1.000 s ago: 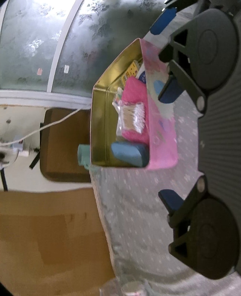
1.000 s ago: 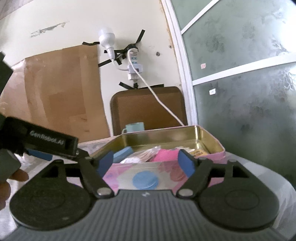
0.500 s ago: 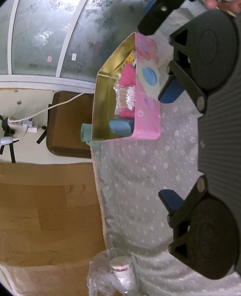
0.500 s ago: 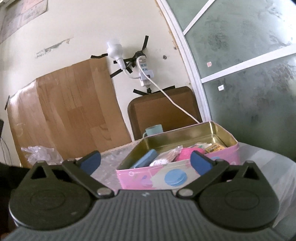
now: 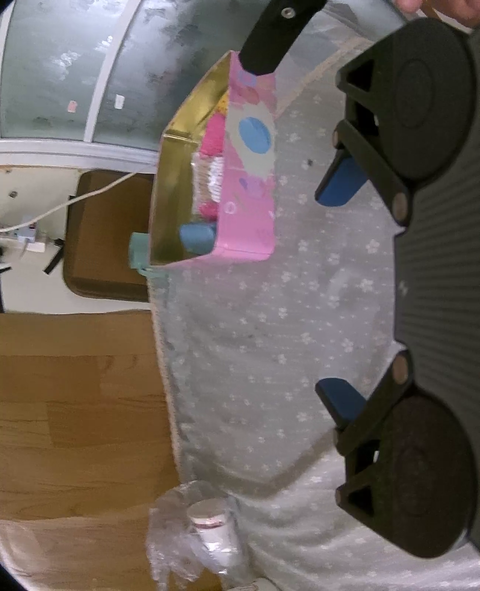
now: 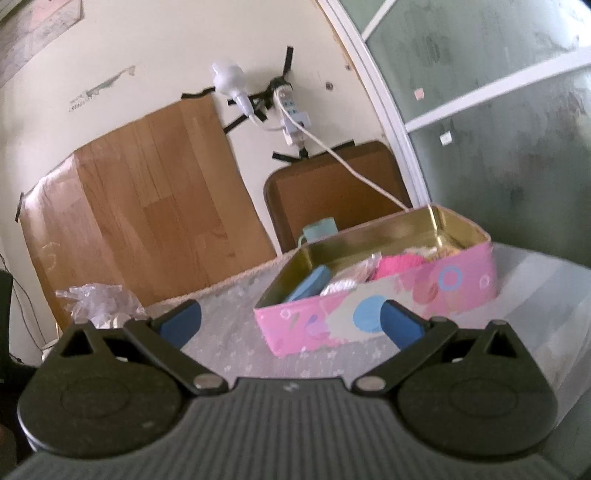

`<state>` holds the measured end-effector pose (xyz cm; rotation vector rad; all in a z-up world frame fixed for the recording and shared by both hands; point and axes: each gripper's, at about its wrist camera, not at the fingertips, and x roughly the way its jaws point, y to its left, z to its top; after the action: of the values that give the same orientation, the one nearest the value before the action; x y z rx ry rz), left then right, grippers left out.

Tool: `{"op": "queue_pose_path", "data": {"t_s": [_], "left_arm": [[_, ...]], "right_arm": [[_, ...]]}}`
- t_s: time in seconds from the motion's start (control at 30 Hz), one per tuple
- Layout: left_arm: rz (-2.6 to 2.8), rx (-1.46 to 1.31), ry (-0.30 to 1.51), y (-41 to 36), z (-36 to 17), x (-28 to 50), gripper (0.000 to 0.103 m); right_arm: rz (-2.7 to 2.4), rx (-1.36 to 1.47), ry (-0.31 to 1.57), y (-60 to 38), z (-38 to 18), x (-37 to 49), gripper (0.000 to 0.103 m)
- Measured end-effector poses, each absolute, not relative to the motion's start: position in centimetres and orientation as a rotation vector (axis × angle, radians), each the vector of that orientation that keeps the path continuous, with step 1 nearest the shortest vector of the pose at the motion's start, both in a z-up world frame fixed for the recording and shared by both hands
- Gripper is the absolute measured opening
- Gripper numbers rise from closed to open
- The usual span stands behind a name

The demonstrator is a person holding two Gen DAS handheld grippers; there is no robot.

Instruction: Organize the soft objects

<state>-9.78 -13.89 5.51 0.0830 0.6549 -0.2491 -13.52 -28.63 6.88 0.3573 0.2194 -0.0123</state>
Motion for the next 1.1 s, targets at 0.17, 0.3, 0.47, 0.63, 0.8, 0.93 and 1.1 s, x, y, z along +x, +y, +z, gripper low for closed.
{"op": "queue_pose_path", "data": {"t_s": [0.17, 0.3, 0.47, 0.63, 0.8, 0.93, 1.1], "left_arm": [[-0.240, 0.086, 0.693, -13.7, 4.4, -9.6, 0.103], [-0.240, 0.080, 0.723, -13.4, 3.6, -9.3, 0.103], [-0.225, 0.087, 0.749, -13.3, 2.8, -9.1, 0.103], [-0.207, 0.096, 0.759, -13.2, 2.1, -9.0, 0.103], [-0.178, 0.111, 0.729, -13.2, 2.2, -9.2, 0.103], [-0.161, 0.151, 0.700, -13.5, 2.2, -9.4, 0.103], [-0.203, 0.174, 0.707, -13.9, 2.2, -9.6, 0.103]], "right_arm": [[-0.032, 0.367, 0.231, -28.3, 6.7, -13.5, 0.103], [-0.052, 0.362, 0.246, -28.2, 6.5, -13.4, 0.103], [-0.063, 0.372, 0.260, -28.0, 6.1, -13.2, 0.103], [-0.056, 0.376, 0.259, -28.2, 5.9, -13.1, 0.103], [-0.066, 0.382, 0.252, -28.2, 5.8, -13.2, 0.103], [-0.108, 0.394, 0.239, -28.1, 5.8, -13.5, 0.103], [-0.121, 0.438, 0.246, -28.8, 5.6, -13.5, 0.103]]}}
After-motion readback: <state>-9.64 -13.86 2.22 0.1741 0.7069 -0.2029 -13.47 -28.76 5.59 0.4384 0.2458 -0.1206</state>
